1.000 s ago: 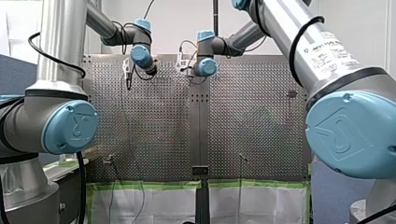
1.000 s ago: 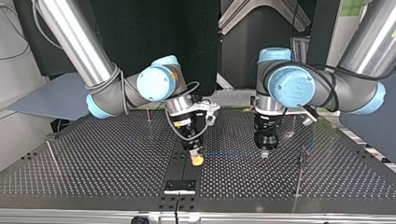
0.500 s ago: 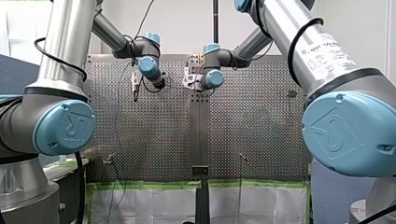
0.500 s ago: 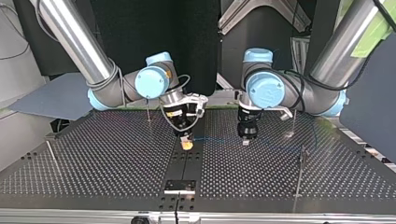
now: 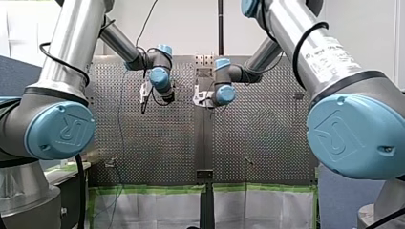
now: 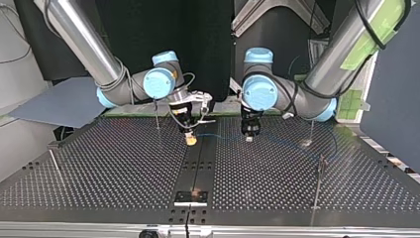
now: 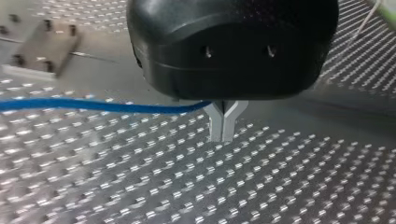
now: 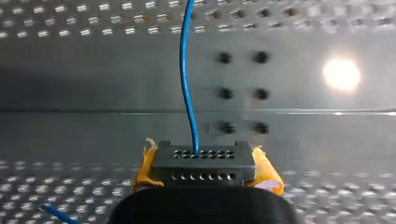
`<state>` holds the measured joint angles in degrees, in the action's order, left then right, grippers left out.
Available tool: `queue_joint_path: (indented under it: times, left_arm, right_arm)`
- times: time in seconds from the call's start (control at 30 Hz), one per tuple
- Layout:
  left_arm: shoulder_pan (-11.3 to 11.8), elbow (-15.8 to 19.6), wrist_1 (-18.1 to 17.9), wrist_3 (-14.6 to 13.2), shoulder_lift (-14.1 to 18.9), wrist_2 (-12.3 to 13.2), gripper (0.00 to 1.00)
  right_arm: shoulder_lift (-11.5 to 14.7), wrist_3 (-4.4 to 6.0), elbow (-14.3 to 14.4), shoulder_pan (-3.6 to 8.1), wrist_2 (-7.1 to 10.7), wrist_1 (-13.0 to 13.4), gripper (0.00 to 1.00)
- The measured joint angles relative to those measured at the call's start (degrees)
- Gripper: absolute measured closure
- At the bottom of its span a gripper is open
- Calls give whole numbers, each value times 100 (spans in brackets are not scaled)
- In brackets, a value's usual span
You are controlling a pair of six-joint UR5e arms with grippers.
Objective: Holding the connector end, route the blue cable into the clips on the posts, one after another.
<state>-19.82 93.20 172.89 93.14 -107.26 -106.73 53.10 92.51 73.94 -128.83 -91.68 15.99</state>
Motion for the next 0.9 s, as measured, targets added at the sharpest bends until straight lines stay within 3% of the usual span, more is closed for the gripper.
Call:
queue_joint_path:
  times: [0.3,0.6,0.9]
  left_arm:
    - [-227,445,-437,135,-195,-114,100]
    - [-533,622,-977,136,-711,-205,100]
    - [-770,627,-1499,131,-1253,-467,100]
  right_arm:
    - [-317,-49,269,-3,-24,151,100]
    - [-459,6,780,26,-100,651,100]
    - [-835,-11,1142,81,-167,1189,100]
